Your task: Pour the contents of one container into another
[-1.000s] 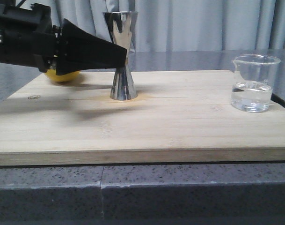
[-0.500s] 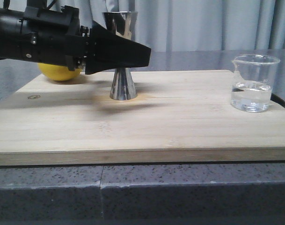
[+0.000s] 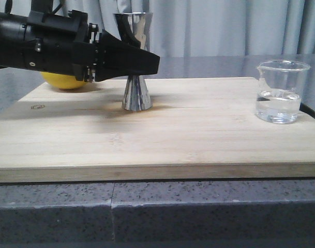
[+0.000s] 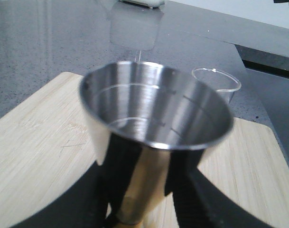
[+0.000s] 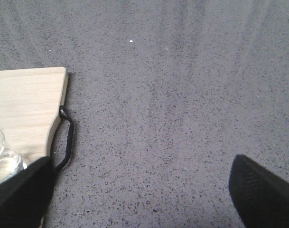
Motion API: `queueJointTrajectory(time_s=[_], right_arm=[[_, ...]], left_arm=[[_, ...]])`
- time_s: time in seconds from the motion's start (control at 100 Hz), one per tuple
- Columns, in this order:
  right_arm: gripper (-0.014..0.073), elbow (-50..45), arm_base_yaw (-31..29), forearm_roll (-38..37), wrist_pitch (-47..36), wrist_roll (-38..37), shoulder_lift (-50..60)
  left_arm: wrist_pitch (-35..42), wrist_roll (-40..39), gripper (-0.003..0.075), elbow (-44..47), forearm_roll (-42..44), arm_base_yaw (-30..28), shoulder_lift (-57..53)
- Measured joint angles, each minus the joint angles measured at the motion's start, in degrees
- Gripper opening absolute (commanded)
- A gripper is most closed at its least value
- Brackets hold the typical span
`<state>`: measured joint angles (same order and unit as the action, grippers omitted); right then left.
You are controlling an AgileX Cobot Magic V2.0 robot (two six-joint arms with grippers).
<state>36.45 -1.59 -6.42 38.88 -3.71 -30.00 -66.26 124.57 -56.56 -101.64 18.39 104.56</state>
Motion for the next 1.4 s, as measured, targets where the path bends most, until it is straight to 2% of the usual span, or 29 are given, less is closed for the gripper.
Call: queueJointTrajectory(time_s=[1.18, 1.4], right_arm=[[0.0659, 0.0, 0.0, 0.12, 0.0, 0.0, -0.09], [0.0659, 0.27, 0.47, 5.91, -0.34, 7.13, -0.36]], left_arm=[[0.0, -2.41, 0.0242, -5.79, 0.23, 0.0, -1.45], [0.0, -2.52, 0.0242, -5.79, 0.31, 0.0, -3.04]])
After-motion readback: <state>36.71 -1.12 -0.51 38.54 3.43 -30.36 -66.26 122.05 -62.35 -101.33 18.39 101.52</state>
